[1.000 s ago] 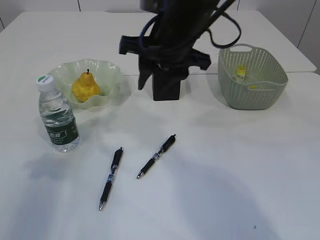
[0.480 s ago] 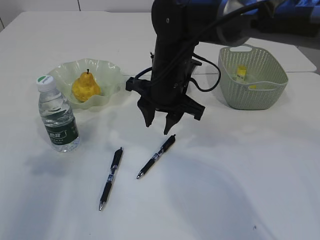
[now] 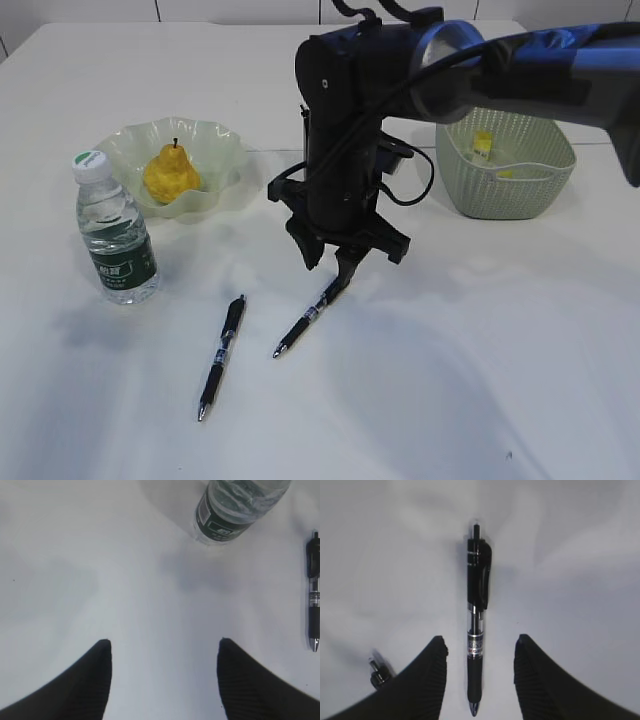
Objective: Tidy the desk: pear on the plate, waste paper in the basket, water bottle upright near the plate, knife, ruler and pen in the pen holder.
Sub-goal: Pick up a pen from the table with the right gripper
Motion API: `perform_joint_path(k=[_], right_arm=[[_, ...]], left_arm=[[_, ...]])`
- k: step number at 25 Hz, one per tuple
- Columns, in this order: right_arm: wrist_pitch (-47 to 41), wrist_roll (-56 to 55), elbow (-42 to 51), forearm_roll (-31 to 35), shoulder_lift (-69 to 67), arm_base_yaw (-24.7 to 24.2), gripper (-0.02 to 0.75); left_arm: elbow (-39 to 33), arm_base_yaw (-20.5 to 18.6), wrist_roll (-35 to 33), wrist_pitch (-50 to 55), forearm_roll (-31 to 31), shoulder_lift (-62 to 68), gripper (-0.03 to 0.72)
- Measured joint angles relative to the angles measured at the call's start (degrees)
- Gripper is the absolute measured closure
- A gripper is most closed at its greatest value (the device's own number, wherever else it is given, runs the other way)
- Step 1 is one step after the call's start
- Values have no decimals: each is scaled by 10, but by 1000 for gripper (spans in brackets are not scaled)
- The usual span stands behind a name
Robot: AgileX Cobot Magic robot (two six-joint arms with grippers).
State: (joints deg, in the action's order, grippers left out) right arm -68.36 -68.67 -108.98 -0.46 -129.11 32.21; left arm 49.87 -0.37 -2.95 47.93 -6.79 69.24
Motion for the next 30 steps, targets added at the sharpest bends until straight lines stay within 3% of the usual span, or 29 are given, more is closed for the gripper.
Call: perform_joint_path(k=[30], right_arm=[[34, 18, -1, 5, -51, 0, 402]], left_arm=[[0, 0, 0, -5, -4, 0, 223]])
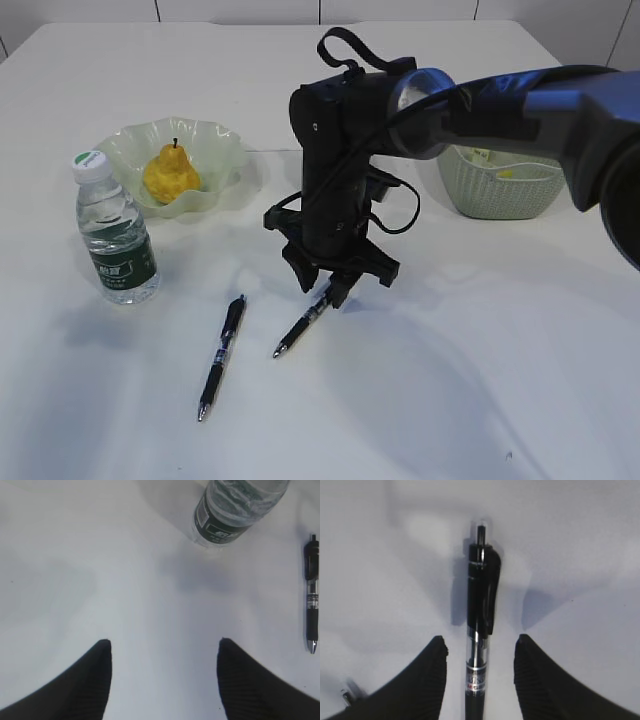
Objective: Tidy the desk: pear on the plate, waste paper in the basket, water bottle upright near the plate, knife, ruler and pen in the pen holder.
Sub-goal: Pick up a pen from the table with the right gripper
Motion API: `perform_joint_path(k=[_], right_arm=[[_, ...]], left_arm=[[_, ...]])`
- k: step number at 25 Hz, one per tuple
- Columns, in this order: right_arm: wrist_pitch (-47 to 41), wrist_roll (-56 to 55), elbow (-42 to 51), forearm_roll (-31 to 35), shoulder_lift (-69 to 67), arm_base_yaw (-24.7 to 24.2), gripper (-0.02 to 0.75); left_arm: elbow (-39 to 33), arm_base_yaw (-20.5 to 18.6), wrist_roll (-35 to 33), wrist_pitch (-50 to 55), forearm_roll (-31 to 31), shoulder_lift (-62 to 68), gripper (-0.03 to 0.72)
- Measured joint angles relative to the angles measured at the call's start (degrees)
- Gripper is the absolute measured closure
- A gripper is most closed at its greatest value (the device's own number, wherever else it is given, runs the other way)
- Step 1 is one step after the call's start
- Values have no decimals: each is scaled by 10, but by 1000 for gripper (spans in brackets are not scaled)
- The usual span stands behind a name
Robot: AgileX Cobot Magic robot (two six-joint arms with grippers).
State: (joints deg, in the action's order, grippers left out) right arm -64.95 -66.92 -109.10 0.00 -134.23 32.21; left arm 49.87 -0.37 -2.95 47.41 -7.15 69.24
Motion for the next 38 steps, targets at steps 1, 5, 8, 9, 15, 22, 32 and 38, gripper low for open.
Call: perform_joint_path(k=[1, 5, 8, 9, 15, 22, 32, 38], right_arm=[[0, 0, 0, 0, 0, 0, 402], [0, 2, 0, 0, -3, 0, 402], [0, 3, 0, 0, -11, 0, 402], [0, 3, 0, 0, -13, 0, 401], [0, 3, 0, 0, -14, 0, 402], [0, 3, 0, 0, -17, 0, 482], [1, 3, 0, 0, -18, 0, 582], [1, 3, 0, -4, -18, 0, 643]], left_arm=[[0, 0, 0, 0, 0, 0, 223], [0, 0, 0, 0, 0, 0, 223], [0, 0, 0, 0, 0, 0, 223], [0, 0, 0, 0, 0, 0, 223], [0, 0, 0, -1, 0, 0, 223], [0, 0, 0, -2, 0, 0, 223], [0, 0, 0, -3, 0, 0, 223], [0, 0, 0, -3, 0, 0, 223]])
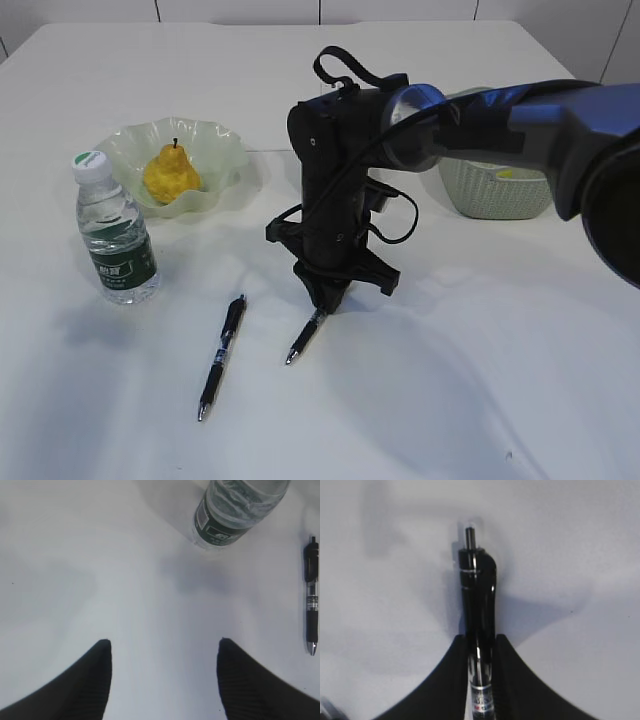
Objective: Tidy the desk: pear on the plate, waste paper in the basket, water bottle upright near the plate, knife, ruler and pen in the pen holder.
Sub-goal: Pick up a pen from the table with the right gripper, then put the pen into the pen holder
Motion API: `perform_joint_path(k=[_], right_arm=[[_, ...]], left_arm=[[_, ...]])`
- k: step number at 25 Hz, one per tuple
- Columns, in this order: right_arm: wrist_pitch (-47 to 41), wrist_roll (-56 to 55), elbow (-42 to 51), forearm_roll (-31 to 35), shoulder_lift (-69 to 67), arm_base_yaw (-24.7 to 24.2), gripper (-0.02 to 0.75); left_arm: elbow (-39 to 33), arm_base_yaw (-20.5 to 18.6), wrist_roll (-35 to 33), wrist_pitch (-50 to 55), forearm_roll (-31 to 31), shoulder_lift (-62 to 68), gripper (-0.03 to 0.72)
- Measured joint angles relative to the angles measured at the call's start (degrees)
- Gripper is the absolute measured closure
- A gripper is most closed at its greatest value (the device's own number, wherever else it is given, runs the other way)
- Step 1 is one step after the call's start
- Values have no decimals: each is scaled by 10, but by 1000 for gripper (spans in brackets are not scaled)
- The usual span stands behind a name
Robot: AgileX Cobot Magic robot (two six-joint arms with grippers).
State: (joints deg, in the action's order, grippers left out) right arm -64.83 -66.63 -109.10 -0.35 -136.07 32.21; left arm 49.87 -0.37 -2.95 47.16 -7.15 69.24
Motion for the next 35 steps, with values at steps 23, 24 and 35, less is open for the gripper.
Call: perform_joint_path(k=[23, 24, 35], right_arm=[[-52, 115, -161, -56, 0, -8, 654], [-52, 122, -168, -58, 0, -9, 654], [-56, 160, -191, -82, 0, -10, 654]], left_arm=[[0, 0, 0, 0, 0, 0, 223], [0, 0, 0, 0, 0, 0, 223], [0, 0, 0, 0, 0, 0, 223]])
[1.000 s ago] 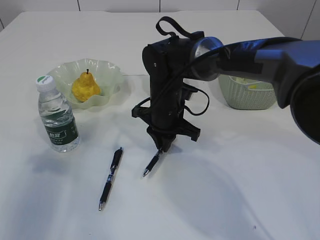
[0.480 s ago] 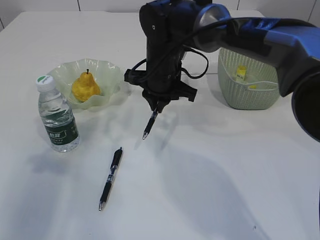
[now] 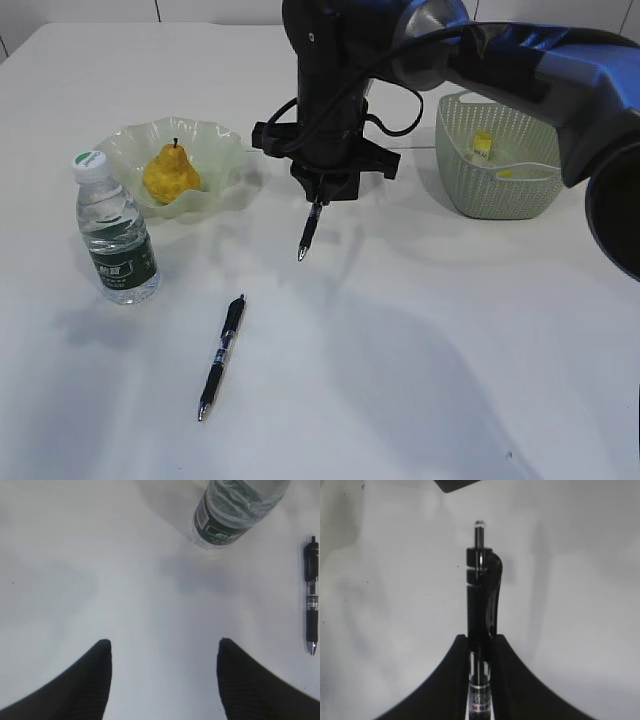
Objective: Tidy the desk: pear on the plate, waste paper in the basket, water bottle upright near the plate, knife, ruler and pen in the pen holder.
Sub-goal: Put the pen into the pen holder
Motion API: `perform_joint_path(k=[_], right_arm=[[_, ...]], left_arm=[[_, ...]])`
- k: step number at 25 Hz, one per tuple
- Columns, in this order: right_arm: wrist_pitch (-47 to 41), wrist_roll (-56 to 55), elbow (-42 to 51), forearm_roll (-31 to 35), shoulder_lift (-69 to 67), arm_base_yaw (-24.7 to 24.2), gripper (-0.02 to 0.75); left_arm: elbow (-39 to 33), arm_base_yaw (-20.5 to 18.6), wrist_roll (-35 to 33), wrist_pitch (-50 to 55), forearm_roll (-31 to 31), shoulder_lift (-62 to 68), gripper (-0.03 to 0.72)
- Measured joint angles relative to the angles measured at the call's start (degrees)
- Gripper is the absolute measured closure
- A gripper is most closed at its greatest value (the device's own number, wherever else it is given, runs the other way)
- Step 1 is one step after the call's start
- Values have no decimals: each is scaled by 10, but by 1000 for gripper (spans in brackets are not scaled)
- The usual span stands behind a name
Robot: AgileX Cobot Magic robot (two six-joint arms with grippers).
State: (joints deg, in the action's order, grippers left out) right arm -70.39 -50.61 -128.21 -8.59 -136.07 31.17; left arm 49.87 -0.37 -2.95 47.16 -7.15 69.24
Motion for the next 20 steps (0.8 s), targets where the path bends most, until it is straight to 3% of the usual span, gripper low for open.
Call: perform_joint_path(k=[20], right_arm=[[-6, 22, -74, -165, 0, 0, 668]], left_arm=[[0, 0, 0, 0, 0, 0, 223]])
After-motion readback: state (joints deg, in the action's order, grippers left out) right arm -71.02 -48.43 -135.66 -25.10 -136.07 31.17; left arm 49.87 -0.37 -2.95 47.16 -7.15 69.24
